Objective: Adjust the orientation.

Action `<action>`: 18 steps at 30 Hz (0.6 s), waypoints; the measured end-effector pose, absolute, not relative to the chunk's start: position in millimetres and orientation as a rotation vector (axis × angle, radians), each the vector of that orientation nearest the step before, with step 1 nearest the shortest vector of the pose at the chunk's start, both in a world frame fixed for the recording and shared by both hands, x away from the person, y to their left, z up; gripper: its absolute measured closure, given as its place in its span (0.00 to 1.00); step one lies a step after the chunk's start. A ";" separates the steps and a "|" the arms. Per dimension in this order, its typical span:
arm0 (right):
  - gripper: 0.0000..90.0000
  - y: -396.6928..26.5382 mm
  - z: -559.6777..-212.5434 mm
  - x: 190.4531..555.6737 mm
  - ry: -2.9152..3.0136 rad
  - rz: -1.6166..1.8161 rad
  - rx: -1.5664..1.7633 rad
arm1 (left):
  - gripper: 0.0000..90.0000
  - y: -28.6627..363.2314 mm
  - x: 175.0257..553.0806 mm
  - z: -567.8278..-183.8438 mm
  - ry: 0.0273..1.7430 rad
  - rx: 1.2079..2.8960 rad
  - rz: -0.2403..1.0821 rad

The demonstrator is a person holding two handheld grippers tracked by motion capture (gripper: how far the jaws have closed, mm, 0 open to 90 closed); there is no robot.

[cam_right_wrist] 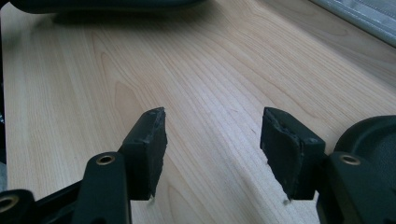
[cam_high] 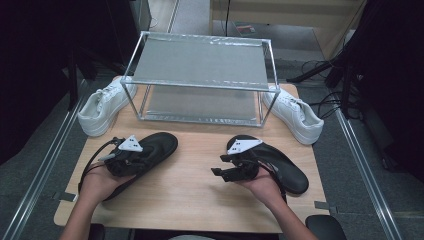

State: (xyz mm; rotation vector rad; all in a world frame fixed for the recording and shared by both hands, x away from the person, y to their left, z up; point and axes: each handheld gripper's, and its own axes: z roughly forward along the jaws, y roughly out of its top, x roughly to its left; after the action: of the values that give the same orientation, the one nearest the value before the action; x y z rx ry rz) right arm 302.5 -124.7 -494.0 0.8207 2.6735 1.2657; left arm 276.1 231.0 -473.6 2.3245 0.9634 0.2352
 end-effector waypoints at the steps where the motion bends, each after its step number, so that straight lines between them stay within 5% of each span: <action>1: 0.47 -124.9 -493.9 302.6 2.670 1.266 0.819 | 0.92 231.0 276.1 -473.6 0.963 2.324 0.235; 18: 0.47 -129.1 -492.4 305.0 2.654 1.278 0.839 | 0.92 151.5 304.4 -463.8 0.927 2.330 0.145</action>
State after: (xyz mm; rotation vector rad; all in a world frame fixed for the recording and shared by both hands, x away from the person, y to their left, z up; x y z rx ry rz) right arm 305.0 -129.1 -492.4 0.8393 2.6544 1.2775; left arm 304.4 151.5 -463.8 2.3300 0.9268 0.1453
